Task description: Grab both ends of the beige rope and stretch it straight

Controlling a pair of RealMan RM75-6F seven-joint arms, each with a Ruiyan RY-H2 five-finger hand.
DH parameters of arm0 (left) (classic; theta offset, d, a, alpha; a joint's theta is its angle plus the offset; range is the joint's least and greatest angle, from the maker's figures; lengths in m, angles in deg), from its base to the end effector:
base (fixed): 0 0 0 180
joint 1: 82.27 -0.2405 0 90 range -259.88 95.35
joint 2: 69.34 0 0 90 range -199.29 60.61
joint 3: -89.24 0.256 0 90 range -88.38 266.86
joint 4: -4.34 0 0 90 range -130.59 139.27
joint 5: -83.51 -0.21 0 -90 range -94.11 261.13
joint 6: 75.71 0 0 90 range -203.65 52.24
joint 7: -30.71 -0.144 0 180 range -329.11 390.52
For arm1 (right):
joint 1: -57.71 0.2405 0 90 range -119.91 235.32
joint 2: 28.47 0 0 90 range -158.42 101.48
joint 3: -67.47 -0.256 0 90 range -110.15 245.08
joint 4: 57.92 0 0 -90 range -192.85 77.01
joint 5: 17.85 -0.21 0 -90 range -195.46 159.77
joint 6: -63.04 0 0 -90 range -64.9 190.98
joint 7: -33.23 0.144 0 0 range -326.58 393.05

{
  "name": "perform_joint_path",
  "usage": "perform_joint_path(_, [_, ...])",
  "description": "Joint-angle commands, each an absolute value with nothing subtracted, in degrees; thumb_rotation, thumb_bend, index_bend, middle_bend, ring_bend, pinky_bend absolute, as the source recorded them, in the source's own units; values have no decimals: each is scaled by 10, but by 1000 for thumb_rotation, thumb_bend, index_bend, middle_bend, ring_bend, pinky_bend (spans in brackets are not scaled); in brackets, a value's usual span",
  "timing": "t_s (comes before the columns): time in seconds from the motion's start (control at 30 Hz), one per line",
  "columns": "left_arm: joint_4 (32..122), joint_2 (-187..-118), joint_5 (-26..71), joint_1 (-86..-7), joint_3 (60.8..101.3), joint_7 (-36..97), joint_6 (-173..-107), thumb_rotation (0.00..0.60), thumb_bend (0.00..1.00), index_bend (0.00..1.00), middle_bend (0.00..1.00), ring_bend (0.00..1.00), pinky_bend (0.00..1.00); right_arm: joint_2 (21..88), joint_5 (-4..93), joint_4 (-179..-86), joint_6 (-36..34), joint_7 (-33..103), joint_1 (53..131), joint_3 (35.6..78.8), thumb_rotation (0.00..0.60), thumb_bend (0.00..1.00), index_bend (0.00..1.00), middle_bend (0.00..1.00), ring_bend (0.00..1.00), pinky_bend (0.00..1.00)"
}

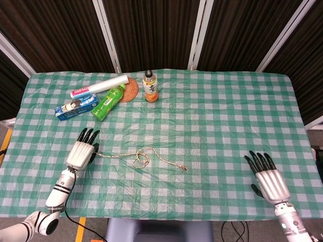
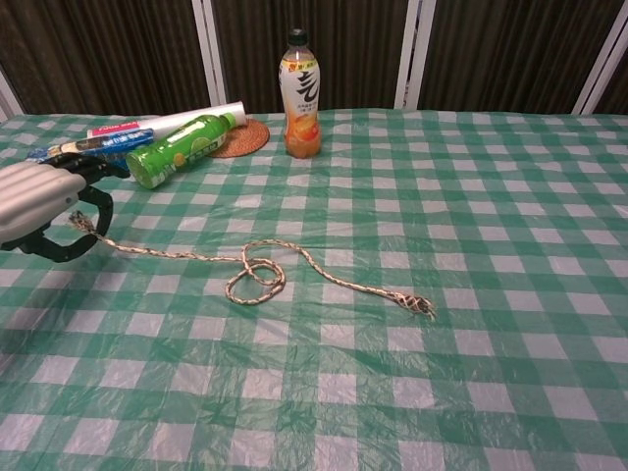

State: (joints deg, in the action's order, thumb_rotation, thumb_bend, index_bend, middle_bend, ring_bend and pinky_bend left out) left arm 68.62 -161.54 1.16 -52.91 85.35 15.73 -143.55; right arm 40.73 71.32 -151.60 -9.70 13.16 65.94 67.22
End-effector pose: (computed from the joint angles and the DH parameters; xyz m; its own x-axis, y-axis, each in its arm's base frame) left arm -0.2571 0.3139 0.0049 0.6460 0.0337 0.7626 0.7289 -0.3239 -0.6031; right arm -0.2923 -0.1823 0.0910 0.6225 -0.1925 0.7586 -0.7816 -0.2010 0.5905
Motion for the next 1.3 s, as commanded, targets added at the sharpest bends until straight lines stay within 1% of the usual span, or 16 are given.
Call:
perform_joint_path(0.03, [696, -1606, 8, -538, 860, 154, -1444, 600, 472, 615, 84, 0, 42, 440, 694, -1533, -47, 77, 703, 653, 600, 354, 374, 0, 0, 0])
perform_joint_path(0.07, [699, -1603, 8, -540, 861, 154, -1446, 600, 472, 615, 84, 0, 42, 452, 687, -1536, -39, 62, 712, 646, 600, 354, 416, 0, 0, 0])
perform_joint_path(0.17, [702, -1599, 8, -544, 862, 156, -1449, 600, 473, 615, 83, 0, 42, 483, 660, -1545, -15, 20, 735, 632, 600, 355, 488, 0, 0, 0])
perform_joint_path(0.23, [702, -1598, 7, -546, 863, 159, -1450, 600, 472, 615, 83, 0, 42, 500, 643, -1549, -5, -1, 747, 624, 600, 354, 513, 0, 0, 0])
perform_joint_path(0.37, [701, -1598, 6, -546, 863, 162, -1450, 600, 472, 614, 83, 0, 42, 513, 631, -1551, -1, -16, 754, 619, 600, 355, 539, 0, 0, 0])
perform_joint_path(0.43, [700, -1598, 6, -546, 862, 162, -1449, 600, 472, 614, 83, 0, 42, 536, 616, -1550, 6, -34, 768, 608, 600, 354, 555, 0, 0, 0])
perform_joint_path(0.47, [700, -1599, 7, -546, 862, 163, -1447, 600, 473, 614, 83, 0, 42, 565, 594, -1543, 24, -49, 788, 595, 600, 355, 564, 0, 0, 0])
perform_joint_path(0.57, [702, -1598, 4, -547, 863, 161, -1450, 600, 473, 613, 82, 0, 42, 605, 546, -1524, 45, -93, 815, 582, 600, 359, 574, 0, 0, 0])
perform_joint_path(0.67, [703, -1597, 3, -547, 861, 162, -1453, 600, 472, 608, 82, 0, 42, 633, 520, -1507, 47, -137, 836, 580, 600, 363, 575, 0, 0, 0])
perform_joint_path(0.87, [706, -1594, 7, -547, 858, 156, -1450, 600, 473, 608, 82, 0, 42, 681, 478, -1482, 51, -164, 869, 571, 600, 381, 598, 0, 0, 0])
perform_joint_path(1.07, [713, -1592, 6, -546, 857, 152, -1448, 600, 473, 608, 82, 0, 42, 716, 435, -1463, 51, -192, 900, 564, 600, 395, 602, 0, 0, 0])
perform_joint_path(1.3, [717, -1588, 6, -546, 856, 148, -1448, 600, 472, 620, 82, 0, 42, 741, 376, -1447, 53, -214, 931, 556, 600, 411, 602, 0, 0, 0])
